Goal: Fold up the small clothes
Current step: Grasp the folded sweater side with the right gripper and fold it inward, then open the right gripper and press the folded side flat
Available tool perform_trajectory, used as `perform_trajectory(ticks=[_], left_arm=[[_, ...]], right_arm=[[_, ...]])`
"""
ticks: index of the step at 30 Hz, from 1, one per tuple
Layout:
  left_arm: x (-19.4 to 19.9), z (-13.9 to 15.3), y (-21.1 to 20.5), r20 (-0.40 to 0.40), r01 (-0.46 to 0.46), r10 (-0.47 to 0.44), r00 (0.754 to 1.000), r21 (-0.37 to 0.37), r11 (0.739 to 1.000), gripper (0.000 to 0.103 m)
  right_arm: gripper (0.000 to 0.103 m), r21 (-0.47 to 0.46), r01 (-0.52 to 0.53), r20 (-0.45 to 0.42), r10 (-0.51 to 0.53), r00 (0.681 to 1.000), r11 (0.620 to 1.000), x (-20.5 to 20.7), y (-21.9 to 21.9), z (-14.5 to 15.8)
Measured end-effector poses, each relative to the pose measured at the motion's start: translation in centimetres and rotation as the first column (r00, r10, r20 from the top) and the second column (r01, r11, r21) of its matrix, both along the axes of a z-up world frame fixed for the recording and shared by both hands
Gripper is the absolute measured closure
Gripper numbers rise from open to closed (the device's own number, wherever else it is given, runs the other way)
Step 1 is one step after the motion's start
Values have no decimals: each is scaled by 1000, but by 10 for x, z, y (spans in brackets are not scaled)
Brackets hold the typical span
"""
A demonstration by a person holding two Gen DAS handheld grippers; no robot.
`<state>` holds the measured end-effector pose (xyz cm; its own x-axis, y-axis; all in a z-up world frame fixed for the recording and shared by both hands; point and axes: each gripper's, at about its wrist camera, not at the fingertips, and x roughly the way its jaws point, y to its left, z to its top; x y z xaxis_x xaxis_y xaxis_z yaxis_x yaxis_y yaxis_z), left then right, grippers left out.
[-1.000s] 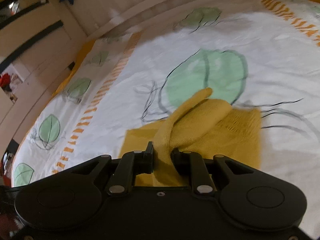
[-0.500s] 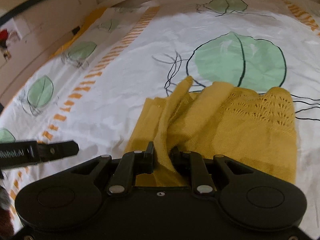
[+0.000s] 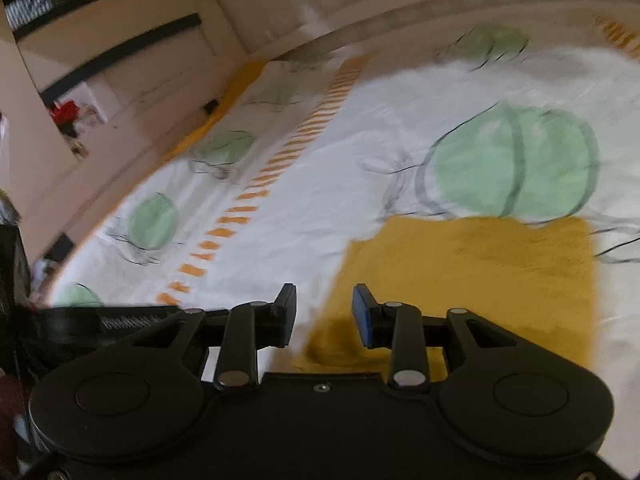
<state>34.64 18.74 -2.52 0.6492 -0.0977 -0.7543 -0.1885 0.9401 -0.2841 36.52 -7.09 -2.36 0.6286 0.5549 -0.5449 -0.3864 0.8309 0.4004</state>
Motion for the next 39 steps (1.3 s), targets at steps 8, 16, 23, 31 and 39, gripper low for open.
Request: perform_trajectory(ticks=[8,16,23,31,39], left_arm=[[1,-3,-5,-11,28,-28,1000,17,999,64],[3,-8,-17,-30,70,-68,997,45,997,64],[4,-12,-19,-44,85,-83,996,63,994,64],[5,-19,-32,-32,156,-154,988,63,986,64],[6,-30,-50,-26,239,-238,971,57,969,64]], right_arm=[[39,-31,8,4,-8,1000,999,-33,-17,-17],[89,-144,-152,27,158,987,978,-62,32,-44],[89,-257,-185,79,211,974,949,-80,55,-46],[86,-356,-281,94,334,938,891,-98,73,-59],[51,-263,-259,118,297,948,929,-102,51,-50]])
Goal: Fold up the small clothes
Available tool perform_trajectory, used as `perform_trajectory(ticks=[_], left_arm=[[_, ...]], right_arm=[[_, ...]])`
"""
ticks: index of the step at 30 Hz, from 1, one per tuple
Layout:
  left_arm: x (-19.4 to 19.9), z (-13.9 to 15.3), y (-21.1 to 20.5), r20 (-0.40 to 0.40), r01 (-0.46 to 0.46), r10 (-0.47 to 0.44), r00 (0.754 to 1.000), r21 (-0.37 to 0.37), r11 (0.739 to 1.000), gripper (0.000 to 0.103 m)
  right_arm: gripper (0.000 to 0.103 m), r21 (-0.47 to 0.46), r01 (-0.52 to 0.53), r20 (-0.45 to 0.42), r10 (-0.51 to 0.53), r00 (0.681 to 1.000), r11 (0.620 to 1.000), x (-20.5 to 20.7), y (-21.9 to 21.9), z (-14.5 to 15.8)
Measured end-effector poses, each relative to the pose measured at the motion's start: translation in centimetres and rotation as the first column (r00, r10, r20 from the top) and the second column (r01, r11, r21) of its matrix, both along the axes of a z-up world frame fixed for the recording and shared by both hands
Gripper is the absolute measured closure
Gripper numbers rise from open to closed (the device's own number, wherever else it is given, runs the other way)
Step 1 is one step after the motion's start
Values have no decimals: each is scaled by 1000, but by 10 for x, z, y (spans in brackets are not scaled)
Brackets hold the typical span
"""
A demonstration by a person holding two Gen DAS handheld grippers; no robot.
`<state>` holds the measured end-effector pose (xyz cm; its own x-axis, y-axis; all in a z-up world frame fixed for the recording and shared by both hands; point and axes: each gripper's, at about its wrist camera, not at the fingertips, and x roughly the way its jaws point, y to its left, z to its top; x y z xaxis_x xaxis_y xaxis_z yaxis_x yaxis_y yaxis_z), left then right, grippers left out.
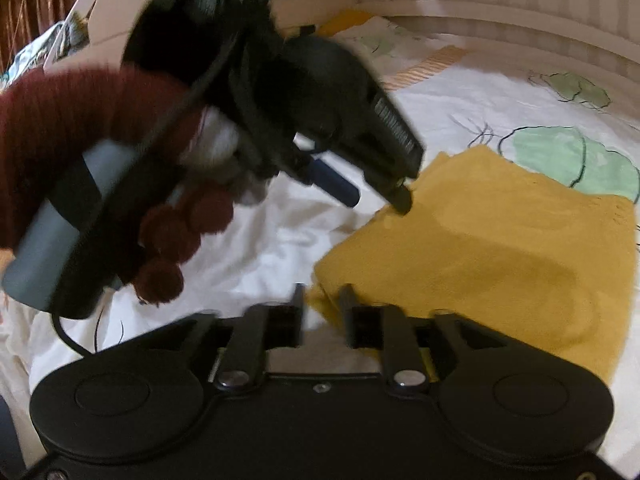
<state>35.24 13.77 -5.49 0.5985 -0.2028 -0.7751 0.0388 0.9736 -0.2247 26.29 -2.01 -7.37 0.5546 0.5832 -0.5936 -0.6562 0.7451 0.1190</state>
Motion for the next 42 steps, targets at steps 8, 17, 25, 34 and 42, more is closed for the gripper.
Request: perform_trajectory(ticks=[8,17,25,34,42], left_arm=[[7,0,-5,108,25,-23,994,-17,1000,64],[21,-9,-17,163,29,-25,986,-21,999,64],[25,-13,-31,200,42,-44,979,11,999,65],[31,-20,-31,166,7,-8,986,7,1000,64],[19,-17,-26,168,-79,87,982,-53,995,96]], right_arm=[[49,8,72,-9,-72,997,997,2,-53,24],[49,40,165,-21,-164,986,985,-3,-105,32],[43,68,216,-61,-212,975,974,1,-127,34],[43,96,240,-105,-230,968,966,-1,-137,34],[43,84,226,-103,-217,971,970,-5,-130,29]])
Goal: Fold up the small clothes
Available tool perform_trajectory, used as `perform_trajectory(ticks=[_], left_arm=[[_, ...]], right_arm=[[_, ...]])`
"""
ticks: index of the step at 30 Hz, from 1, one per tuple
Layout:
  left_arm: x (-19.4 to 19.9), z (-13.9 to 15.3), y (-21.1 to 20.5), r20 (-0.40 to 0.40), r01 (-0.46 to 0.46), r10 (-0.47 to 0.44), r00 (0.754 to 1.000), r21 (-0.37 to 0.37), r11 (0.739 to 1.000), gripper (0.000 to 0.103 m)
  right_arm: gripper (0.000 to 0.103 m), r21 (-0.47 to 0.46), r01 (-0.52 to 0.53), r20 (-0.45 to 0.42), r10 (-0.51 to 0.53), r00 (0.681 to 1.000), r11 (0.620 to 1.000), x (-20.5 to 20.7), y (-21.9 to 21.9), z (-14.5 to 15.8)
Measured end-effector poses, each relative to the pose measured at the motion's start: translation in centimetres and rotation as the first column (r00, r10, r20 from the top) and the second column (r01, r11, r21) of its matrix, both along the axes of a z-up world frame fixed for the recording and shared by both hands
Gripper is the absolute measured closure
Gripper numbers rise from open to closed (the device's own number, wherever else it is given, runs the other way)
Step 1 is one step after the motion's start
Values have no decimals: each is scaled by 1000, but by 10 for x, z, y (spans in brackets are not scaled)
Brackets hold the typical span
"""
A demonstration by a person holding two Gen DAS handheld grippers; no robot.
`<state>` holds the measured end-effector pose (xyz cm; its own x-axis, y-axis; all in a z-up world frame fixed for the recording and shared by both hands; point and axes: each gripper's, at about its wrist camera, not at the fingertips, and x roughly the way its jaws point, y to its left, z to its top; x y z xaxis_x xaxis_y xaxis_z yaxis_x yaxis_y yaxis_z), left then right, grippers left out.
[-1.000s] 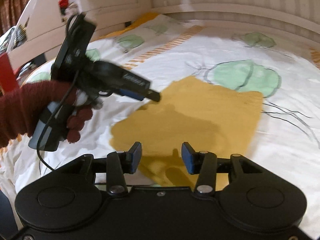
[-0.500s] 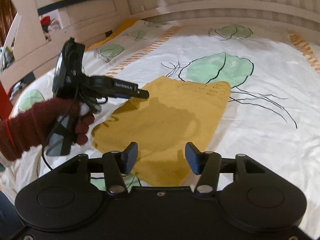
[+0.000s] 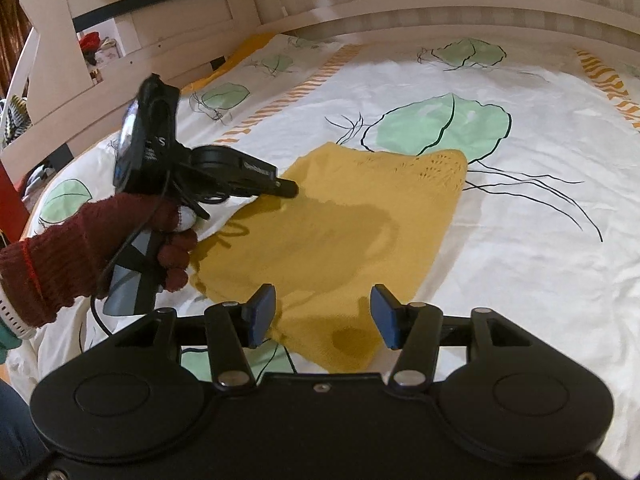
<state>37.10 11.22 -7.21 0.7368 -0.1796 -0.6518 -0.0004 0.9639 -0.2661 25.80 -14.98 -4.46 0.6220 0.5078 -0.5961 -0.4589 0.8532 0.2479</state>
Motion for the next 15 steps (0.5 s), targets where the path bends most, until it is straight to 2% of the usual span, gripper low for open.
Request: perform_trajectory(ticks=[3,7,11,12,15], left_arm=[[-9,4,2,3,-38,38,999,38,999,96],[-4,-5,9,-48,-66,66,997,5,998,96],[2,-8,12,-40,-41,41,998,-9,999,89],[3,-8,13,-40,-36,35,999,-19,999,87],[4,-10,26,-66,-66,63,996,-47,997,64]], right_arm=[[43,-3,7,-4,-7,1000,1000,2,-2,-2],[43,-1,22,-8,-22,1000,1000,5,-7,-2],[43,-5,37,-4,-37,999,999,8,-9,-3],[43,-8,40,-2,-40,999,999,9,-9,-3],[42,-17,54,10,-54,999,998,11,-10,-4]])
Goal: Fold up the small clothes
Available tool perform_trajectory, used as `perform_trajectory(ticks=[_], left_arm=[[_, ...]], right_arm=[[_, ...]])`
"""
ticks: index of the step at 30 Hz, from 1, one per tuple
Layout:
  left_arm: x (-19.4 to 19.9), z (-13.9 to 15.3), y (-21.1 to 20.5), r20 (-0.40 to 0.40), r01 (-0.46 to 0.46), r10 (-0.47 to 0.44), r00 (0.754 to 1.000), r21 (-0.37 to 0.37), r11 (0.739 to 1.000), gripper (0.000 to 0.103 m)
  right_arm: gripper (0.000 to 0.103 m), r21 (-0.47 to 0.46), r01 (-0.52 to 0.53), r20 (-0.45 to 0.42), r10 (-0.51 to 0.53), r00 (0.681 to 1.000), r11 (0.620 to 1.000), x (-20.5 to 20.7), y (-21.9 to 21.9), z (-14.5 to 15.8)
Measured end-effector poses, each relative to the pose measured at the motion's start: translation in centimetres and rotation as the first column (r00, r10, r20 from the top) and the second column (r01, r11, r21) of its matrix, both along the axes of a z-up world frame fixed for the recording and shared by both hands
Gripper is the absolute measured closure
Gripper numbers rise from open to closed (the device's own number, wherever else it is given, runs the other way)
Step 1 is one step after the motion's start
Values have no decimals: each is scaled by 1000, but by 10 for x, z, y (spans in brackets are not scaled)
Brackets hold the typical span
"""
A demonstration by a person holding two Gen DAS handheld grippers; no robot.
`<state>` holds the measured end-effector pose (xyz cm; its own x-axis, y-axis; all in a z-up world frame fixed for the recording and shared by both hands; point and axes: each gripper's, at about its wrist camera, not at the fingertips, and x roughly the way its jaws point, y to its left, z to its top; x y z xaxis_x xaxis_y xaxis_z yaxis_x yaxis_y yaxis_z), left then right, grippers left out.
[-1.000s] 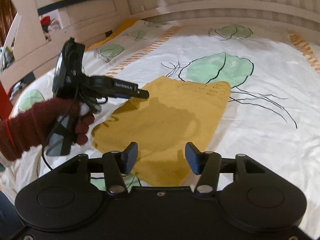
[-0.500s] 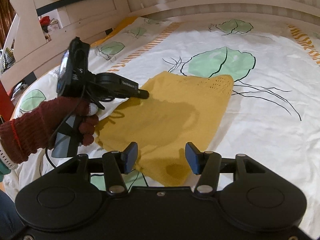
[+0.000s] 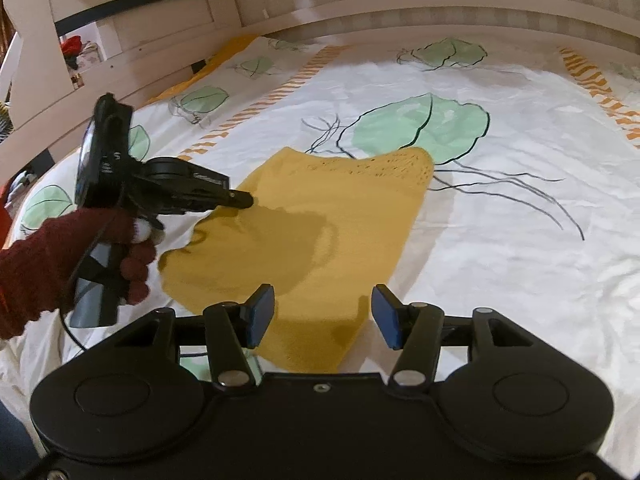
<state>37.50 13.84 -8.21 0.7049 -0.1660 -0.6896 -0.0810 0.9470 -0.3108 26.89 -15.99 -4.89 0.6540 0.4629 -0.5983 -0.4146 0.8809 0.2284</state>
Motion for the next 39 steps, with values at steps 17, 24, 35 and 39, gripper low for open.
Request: perform_trajectory(ticks=[17,24,35,39], left_arm=[[-61,10,5,-101,241,-234,967,67,968,63],[-67,11,8,-64,293,-293,954,1,956,63],[-75,0,5,-123,425,-426,896,-41,904,63],[-76,-2,14,-149,429,-440,886,-97,898,63]], right_arm=[[39,-37,-23,79,26,997,999,-7,9,12],[39,-18,-30,65,31,997,999,-6,10,12],[39,-8,-24,57,24,998,1000,-4,7,11],[39,-11,-25,55,26,998,1000,-5,7,12]])
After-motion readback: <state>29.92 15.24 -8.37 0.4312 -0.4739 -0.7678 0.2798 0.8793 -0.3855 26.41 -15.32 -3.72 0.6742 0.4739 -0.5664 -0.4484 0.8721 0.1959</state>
